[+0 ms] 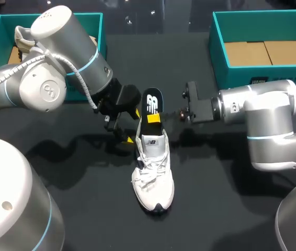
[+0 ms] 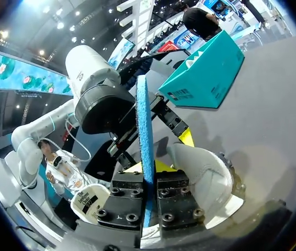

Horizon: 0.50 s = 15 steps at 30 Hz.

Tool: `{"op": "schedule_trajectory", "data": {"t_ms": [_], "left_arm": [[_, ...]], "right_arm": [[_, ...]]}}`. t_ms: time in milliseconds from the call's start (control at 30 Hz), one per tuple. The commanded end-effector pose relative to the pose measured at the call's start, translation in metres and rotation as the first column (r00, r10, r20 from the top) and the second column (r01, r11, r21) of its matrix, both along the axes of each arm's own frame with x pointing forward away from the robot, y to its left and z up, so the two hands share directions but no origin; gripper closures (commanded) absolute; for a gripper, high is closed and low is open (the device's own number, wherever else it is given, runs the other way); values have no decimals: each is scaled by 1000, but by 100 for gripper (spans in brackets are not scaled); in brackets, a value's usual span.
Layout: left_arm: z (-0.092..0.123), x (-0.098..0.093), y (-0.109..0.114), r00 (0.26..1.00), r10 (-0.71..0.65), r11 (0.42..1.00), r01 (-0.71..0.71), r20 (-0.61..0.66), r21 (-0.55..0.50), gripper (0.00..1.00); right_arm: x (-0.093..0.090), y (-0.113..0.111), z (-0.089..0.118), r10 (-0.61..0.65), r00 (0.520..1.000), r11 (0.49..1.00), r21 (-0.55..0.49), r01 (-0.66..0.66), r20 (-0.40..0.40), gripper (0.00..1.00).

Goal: Take the shoe out of the shoebox, open the shoe tongue, remove and reinsert the insole, then place the shoe into the shoebox

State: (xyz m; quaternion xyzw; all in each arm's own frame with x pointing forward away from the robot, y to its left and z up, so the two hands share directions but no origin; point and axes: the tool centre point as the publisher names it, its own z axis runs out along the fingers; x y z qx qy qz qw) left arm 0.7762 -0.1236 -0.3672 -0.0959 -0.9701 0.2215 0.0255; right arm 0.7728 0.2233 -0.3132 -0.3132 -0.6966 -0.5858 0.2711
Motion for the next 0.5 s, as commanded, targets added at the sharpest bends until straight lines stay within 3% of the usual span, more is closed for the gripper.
{"op": "schedule_trajectory", "data": {"t_ms": [33,500], "left_arm": [[-1,1,-1,1000,-1,1000,1,0,3,0],[-1,1,-1,1000,-1,1000,1,0,3,0]], "right_arm": [[3,2,-3,15,1000,1000,-4,-15,-12,100],[-32,6,-30,23,993,1000,-13,-25,-115,100]]}}
